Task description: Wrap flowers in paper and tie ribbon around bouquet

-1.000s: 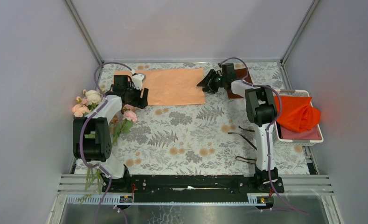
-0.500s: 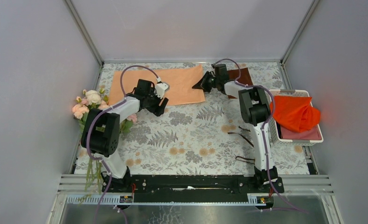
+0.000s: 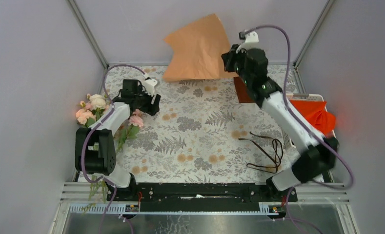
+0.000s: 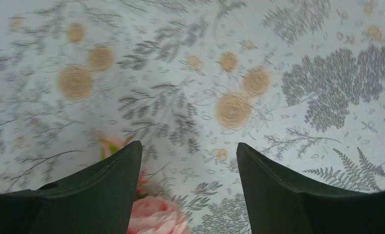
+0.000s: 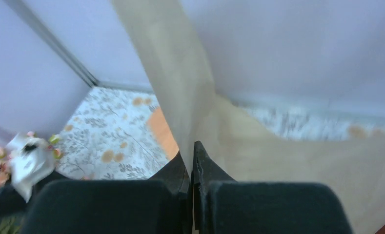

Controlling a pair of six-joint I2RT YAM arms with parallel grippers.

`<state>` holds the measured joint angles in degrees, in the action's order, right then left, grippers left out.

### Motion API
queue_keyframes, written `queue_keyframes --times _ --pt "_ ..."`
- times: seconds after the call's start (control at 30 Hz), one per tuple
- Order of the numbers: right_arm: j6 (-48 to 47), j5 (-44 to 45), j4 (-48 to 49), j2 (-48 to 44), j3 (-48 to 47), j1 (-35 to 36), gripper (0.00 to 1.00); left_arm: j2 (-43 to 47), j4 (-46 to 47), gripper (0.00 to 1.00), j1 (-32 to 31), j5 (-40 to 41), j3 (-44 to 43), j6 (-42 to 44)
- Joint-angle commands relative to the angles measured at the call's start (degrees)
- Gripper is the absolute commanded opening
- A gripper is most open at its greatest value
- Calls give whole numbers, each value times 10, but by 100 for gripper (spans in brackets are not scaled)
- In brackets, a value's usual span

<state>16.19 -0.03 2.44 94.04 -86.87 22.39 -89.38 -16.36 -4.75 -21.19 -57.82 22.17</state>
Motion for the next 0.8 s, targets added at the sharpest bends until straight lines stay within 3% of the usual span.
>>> queue_keyframes --times 0.0,0.1,0.2,0.33,0.47,0.6,0.77 --pt "-266 171 80 -154 173 145 0 35 -6 79 66 -84 -55 -55" --pt "-360 199 159 -208 311 265 0 46 -6 82 101 -126 -80 -102" --pt "-440 284 219 -180 397 390 0 57 0 87 135 -154 -87 -155" --pt "-497 407 210 -46 394 523 0 59 2 89 168 -127 -80 -187" --pt "-531 487 183 90 351 599 0 52 -8 90 190 -111 -71 -200" --pt "-559 468 181 130 345 636 0 59 -17 90 201 -109 -63 -195" --pt "-554 354 94 113 326 656 7 84 -29 94 202 -158 -48 -193"
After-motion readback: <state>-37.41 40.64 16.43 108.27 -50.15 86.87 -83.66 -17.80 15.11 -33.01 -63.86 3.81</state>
